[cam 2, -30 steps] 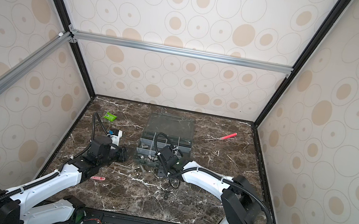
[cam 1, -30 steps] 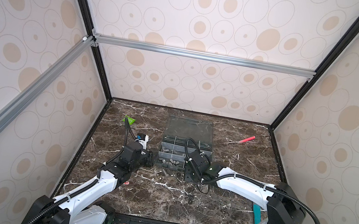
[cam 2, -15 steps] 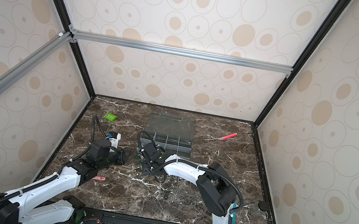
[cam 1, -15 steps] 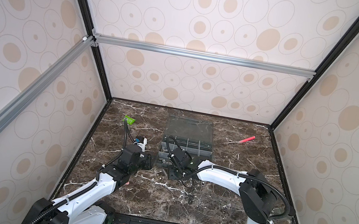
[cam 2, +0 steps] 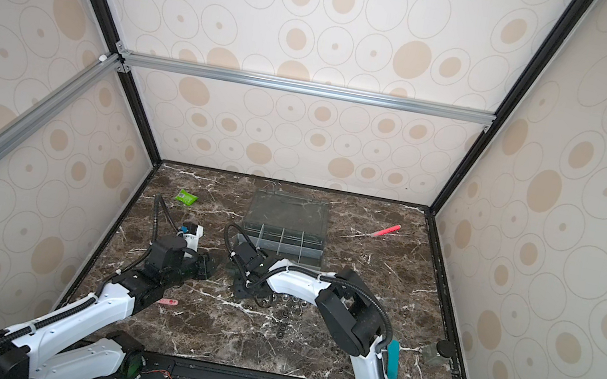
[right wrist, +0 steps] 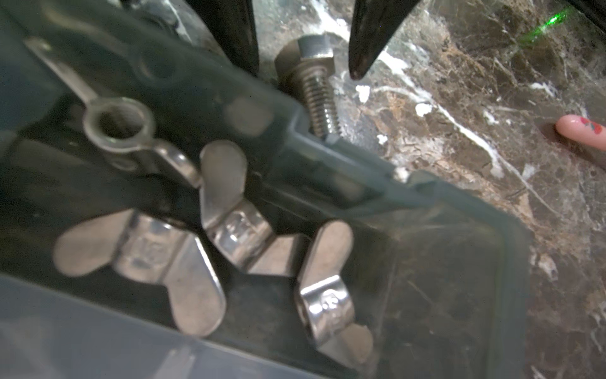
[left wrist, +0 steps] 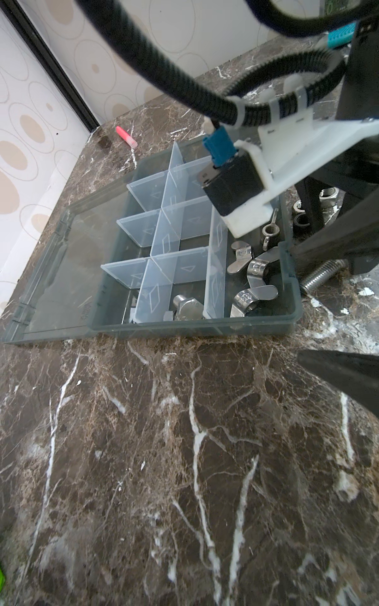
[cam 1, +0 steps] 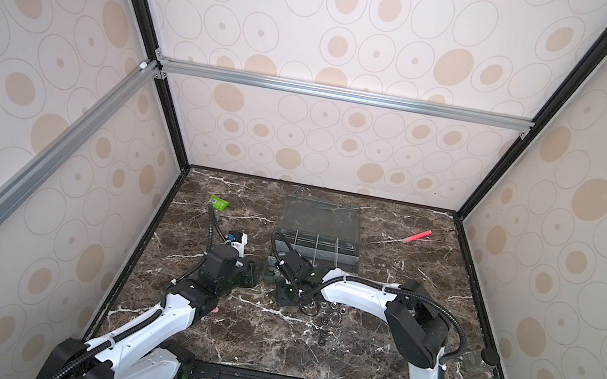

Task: Sort the screws and nuts into containers
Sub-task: 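Lower the right gripper and close it on the silver bolt by the organizer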

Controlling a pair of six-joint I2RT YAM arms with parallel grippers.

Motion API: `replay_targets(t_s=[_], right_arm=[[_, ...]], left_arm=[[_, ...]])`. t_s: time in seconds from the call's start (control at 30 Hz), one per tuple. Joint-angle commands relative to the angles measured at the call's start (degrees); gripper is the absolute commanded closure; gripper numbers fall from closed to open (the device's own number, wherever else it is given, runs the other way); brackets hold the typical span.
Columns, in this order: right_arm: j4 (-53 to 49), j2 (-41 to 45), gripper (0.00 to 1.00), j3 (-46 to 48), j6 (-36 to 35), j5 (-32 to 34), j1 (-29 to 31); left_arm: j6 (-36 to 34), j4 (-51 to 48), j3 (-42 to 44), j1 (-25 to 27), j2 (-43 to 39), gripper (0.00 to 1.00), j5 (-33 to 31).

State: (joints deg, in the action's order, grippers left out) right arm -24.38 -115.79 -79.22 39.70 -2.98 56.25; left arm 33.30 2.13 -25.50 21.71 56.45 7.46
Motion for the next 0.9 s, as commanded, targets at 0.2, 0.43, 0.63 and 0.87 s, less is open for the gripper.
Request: replay_targets(t_s=[0.2,0.43,0.63,0.87], right_arm=[[-0.67,-2.51,0.68,-1.23,0.6,-1.3,0.36],[-0.4,-2.07,0.75,-0.91,0.79,-1.07,0.53],[0.09,-0.65,0.77,0.12,1.43,-0.54,0.74],[-0.47,1.24,0.77,0.36,1.35,-1.66,2.62]], left_arm=[[0.54,-0.55,0.1,-0.58,-0.81,0.54,-0.78],[0.63,-0.37,0.45,-0.56,-0.81,0.55,-0.78],[0.51,-0.37,0.54,-0.53,-0.9,0.55,-0.91],[0.89,-0.07,0.68,-0.57,-0.98,0.55,-1.13]])
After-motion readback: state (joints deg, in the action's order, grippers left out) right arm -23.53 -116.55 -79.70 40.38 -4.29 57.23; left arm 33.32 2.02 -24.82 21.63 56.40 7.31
